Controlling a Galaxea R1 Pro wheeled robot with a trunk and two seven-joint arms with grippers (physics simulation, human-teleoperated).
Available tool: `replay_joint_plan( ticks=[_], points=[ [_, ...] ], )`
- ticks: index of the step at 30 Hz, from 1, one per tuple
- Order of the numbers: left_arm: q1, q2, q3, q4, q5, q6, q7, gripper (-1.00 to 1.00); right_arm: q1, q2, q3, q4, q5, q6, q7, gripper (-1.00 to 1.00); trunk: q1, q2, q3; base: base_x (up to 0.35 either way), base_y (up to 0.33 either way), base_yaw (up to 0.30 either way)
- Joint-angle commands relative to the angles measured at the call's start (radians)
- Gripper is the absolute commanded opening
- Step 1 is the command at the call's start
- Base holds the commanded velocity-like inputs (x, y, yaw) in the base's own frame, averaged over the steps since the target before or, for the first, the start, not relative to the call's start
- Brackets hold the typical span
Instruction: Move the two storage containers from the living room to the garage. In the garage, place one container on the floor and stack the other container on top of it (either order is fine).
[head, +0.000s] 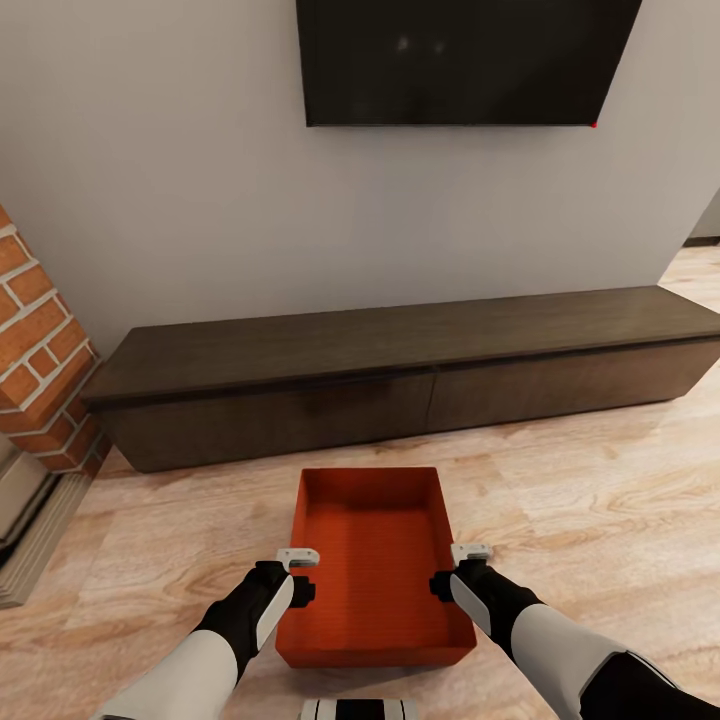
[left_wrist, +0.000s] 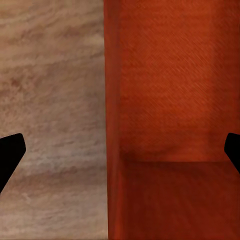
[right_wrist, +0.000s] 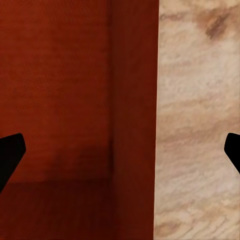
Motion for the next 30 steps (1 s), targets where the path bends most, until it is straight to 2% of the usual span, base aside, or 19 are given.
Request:
replay_joint_plan(
  ticks=[1, 30],
  points=[
    [0.0, 0.001, -0.008, -0.002, 0.011, 0.005, 0.008, 1.0, -0.001, -0.001, 0.008, -0.002, -0.009, 0.004, -0.007, 1.0, 0.0, 0.0, -0.001, 0.006, 0.0, 0.0],
    [0.0, -0.001, -0.008, -0.001, 0.011, 0.006, 0.008, 1.0, -0.001, -0.002, 0.008, -0.002, -0.009, 0.004, -0.007, 1.0, 0.0, 0.0, -0.001, 0.0, 0.0, 0.0]
  ],
)
